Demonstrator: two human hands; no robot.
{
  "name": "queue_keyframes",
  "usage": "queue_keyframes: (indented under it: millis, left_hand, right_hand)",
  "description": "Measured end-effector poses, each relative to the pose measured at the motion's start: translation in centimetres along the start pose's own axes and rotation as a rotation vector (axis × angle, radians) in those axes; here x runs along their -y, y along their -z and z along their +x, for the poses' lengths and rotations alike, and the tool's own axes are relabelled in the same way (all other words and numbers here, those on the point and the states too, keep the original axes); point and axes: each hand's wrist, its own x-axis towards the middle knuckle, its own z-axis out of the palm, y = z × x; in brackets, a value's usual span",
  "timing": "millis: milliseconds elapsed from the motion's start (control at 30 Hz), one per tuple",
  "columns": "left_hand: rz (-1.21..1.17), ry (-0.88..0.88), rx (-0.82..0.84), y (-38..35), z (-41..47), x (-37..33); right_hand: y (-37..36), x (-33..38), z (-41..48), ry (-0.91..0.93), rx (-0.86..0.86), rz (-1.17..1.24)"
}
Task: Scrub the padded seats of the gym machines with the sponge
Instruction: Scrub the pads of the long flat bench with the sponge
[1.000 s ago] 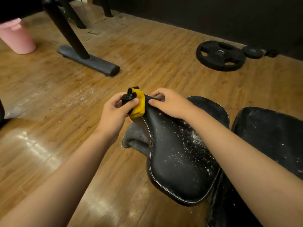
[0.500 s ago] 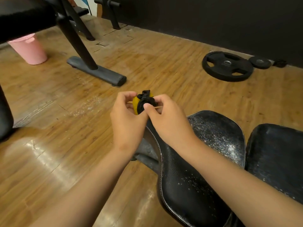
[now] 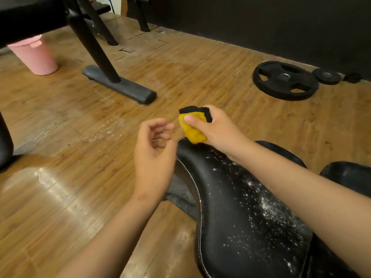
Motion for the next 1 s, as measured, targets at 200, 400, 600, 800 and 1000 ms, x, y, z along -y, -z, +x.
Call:
queue_keyframes:
  millis: [200, 400, 600, 800, 1000]
  left_hand:
    - [0.103, 0.445, 0.000, -2.3, -0.7, 4.9]
    - [-0.087, 0.455, -0.197, -4.6, -1.8, 5.6]
    - [-0.127, 0.471, -0.213, -5.0, -1.4, 6.1]
    - [-0.153, 0.452, -0.232, -5.2, -1.5, 6.4]
    - [-0.135, 0.414, -0.233, -5.2, -1.5, 6.6]
  right_hand:
    - [3.3, -0.2, 4.8, 0.075, 0.390, -0.601]
    - [0.3, -2.0, 6.9, 0.000, 0.548, -0.469]
    - [1.4, -4.8, 6.8, -0.152, 0.569, -0.375]
    - [6.9, -5.1, 5.2, -0.300, 0.695, -0.410]
    - [4.2, -5.7, 5.3, -0.153, 0.552, -0.514]
